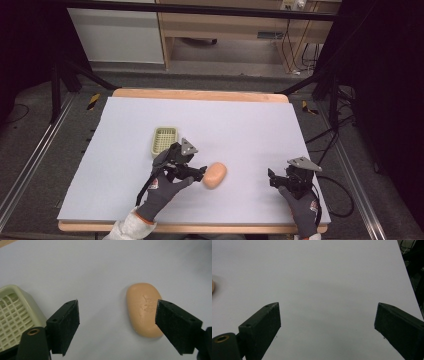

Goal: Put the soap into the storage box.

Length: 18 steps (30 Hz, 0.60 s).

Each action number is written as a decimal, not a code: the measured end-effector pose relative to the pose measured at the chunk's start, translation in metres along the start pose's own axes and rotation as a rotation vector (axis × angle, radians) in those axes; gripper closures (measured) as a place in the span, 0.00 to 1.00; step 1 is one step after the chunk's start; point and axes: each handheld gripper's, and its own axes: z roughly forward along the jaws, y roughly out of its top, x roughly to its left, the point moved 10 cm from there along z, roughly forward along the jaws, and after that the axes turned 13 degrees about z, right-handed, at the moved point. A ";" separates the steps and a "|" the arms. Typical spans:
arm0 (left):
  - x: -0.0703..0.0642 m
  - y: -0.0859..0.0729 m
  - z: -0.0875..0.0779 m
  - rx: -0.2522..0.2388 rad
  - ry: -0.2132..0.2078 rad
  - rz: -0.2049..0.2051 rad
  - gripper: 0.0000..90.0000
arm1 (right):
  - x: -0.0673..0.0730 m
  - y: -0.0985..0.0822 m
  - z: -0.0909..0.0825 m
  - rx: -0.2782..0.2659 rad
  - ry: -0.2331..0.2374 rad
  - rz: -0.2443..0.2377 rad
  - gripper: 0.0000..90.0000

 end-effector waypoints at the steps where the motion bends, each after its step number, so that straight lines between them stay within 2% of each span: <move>1: -0.002 0.001 0.002 0.003 -0.004 0.002 0.21 | 0.000 0.000 0.000 0.001 -0.001 -0.003 0.08; 9: -0.013 0.003 0.016 0.048 -0.016 0.026 0.20 | -0.001 0.000 0.000 0.000 -0.003 -0.003 0.08; 18: -0.022 0.006 0.033 0.075 -0.032 0.025 0.19 | -0.001 0.000 0.000 0.003 -0.003 -0.004 0.08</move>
